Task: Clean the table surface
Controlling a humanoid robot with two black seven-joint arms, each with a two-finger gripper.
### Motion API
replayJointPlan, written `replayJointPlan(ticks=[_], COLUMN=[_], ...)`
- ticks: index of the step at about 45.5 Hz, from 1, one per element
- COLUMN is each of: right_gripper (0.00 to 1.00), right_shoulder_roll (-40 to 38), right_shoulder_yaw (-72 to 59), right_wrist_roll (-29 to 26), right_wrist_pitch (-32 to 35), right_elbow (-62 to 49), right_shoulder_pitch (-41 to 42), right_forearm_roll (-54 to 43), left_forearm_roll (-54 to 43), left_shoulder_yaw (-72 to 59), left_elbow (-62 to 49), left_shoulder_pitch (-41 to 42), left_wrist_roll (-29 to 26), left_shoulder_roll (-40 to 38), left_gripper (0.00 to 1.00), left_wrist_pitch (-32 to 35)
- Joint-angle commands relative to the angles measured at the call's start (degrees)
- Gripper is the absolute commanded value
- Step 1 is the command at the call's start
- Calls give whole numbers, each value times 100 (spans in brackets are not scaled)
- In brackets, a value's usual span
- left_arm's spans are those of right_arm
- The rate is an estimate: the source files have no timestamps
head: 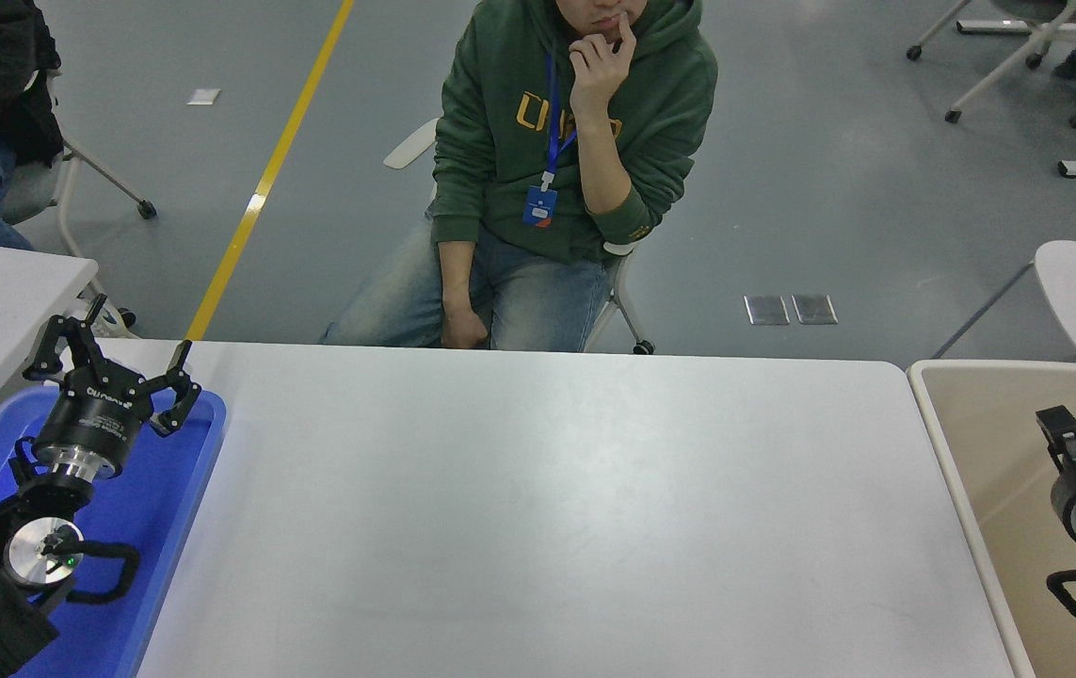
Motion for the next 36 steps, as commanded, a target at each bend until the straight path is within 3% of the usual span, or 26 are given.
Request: replayJointPlan(ticks=[1,10,36], right_gripper=[100,100,100], right_shoulder_roll=[-335,297,2442], right_shoulder_yaw=[1363,2136,3772], right_wrist_roll=[307,307,316], right_wrist_pitch=[1,10,106], right_elbow=[1715,2384,2411], right_shoulder_pitch=[-144,-355,-935], right_forearm_roll=[-5,4,4], left_forearm_roll=[0,0,0], left_shoulder_yaw=[0,0,0], left_elbow=[0,0,0], left_shoulder_pitch=[0,0,0], left_wrist_roll=[0,0,0], left_shoulder_roll=[0,0,0], left_gripper=[100,100,100], left_wrist_pitch=[0,0,0])
